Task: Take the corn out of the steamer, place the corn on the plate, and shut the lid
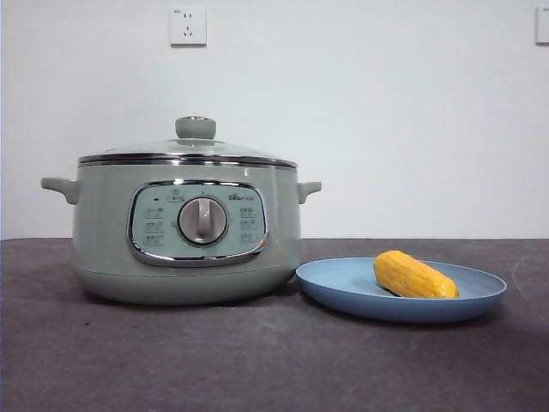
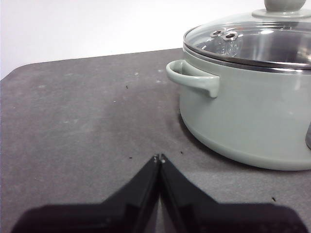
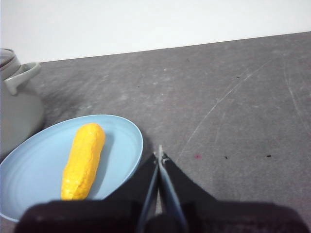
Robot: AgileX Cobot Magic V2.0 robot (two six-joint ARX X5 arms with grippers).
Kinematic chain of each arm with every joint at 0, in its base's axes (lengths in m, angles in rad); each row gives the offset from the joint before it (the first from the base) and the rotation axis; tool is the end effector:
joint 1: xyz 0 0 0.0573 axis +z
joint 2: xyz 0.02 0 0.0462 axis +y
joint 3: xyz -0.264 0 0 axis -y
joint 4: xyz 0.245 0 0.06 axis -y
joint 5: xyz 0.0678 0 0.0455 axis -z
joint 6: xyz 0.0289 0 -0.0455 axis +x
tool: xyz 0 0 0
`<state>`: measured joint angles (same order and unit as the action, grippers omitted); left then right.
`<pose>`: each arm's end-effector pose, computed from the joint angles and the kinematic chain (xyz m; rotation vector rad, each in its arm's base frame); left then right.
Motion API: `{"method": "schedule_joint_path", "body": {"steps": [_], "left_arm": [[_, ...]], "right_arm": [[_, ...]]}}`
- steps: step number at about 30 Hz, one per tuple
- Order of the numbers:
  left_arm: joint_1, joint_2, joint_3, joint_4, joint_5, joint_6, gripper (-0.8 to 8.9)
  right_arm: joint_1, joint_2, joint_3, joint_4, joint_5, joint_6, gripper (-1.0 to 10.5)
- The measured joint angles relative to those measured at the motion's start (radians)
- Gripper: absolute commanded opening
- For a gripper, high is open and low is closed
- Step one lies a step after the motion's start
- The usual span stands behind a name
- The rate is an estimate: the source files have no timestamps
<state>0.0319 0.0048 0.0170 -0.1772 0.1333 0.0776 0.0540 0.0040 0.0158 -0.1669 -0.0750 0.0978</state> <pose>0.0955 -0.0008 0.1519 0.0637 0.1605 -0.1075 0.0955 0.0073 0.1525 0.0991 0.1614 0.1211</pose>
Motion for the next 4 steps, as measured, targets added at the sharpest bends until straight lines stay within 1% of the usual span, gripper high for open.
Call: {"method": "schedule_joint_path", "body": {"steps": [4], "left_arm": [[0.0,0.0,0.0,0.0,0.0,0.0,-0.03]], "right_arm": [[0.0,0.0,0.0,0.0,0.0,0.0,0.0]]}}
